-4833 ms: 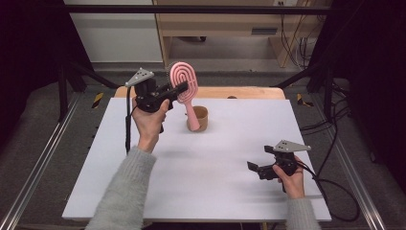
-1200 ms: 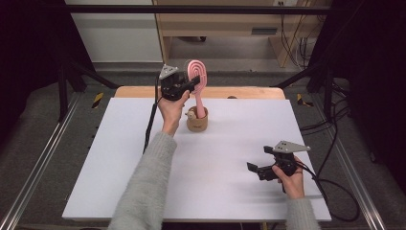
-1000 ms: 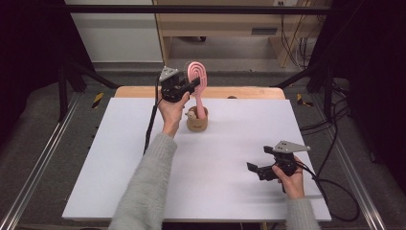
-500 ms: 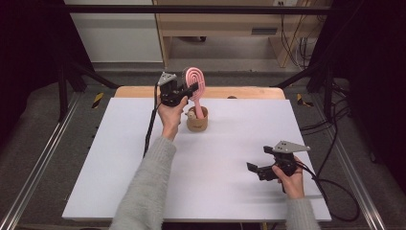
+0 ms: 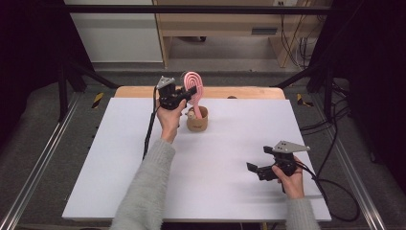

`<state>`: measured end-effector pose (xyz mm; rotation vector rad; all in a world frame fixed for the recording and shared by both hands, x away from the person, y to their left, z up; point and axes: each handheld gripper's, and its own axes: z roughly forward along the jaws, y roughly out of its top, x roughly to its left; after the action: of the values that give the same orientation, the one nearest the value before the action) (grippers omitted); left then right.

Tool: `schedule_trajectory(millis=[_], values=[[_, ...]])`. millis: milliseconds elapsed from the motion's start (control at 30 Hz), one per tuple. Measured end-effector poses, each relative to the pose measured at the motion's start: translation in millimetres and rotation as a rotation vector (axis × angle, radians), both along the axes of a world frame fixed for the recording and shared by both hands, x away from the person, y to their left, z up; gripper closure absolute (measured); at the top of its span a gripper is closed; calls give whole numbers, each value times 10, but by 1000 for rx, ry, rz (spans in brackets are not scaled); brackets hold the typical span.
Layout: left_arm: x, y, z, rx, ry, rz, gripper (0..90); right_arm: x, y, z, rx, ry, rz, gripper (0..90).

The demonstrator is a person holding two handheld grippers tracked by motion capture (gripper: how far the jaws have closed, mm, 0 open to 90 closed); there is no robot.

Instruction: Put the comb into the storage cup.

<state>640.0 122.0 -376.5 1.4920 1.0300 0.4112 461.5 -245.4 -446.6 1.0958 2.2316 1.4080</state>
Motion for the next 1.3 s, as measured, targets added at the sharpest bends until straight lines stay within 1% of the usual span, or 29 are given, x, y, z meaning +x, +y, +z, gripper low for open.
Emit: schedule_trajectory(millis=[167,300,533,833,1067,1167,1300], values=[[8,18,-36,-5,16,5,632,0,-1,0,0,0,-1,4],[5,27,-36,-3,16,5,631,0,0,0,-1,0,-1,4],[-3,67,-37,10,19,22,622,0,-3,1,-1,-4,-1,4],[-8,159,-36,68,24,62,587,1,1,-1,-2,-1,-1,4],[-14,229,-61,89,33,81,567,1,1,-2,-2,-1,0,4],[-17,255,-68,88,40,84,556,2,2,-2,-1,-1,0,4],[-24,288,-86,98,45,96,534,1,3,-3,-1,-1,0,4]])
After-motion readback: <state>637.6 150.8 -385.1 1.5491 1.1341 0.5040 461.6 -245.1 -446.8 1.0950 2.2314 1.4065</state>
